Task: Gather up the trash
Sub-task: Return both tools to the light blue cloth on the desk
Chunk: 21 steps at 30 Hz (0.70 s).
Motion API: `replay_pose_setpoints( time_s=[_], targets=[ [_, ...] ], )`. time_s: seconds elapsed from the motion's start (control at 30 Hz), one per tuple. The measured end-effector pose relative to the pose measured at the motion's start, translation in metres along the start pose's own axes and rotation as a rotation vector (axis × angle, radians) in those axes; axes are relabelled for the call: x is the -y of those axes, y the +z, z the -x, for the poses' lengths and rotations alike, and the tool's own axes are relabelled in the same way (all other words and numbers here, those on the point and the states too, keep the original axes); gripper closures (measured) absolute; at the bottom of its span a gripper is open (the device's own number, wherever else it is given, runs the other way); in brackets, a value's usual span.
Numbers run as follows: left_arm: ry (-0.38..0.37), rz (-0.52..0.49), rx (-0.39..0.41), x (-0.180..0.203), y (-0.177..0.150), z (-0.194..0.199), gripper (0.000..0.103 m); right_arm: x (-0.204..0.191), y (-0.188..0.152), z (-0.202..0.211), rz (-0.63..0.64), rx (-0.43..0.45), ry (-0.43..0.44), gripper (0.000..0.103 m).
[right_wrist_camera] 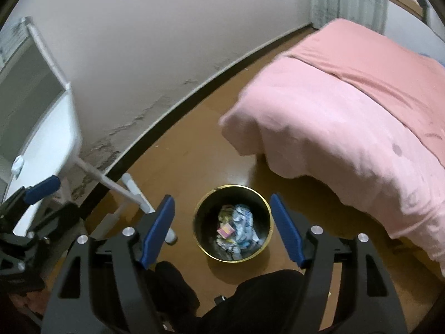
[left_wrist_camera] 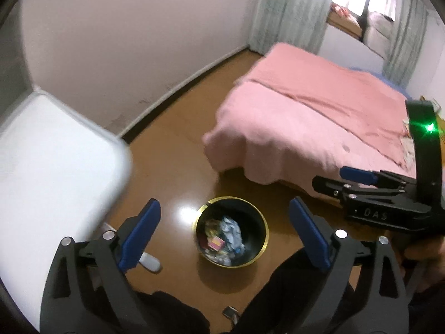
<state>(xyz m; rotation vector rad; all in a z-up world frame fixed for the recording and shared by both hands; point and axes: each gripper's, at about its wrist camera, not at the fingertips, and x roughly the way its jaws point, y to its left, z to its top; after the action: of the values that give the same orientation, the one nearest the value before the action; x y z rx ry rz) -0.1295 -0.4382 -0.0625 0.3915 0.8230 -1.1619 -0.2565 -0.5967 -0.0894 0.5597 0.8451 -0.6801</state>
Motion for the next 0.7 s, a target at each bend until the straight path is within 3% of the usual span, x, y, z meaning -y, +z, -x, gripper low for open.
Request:
replay_pose_setpoints(
  time_s=[0.33, 0.7],
  targets=[
    [0.225, 0.212, 0.105, -0.118, -0.021, 0.085, 0.012, -0.143, 0.023, -0.006, 0.241, 0.015, 0.161, 0.034],
    [0.52, 0.523, 0.141, -0.262, -0.103, 0.186, 0.012, -0.349, 0.02, -0.02, 0.561, -0.009, 0.37, 0.033]
  ],
)
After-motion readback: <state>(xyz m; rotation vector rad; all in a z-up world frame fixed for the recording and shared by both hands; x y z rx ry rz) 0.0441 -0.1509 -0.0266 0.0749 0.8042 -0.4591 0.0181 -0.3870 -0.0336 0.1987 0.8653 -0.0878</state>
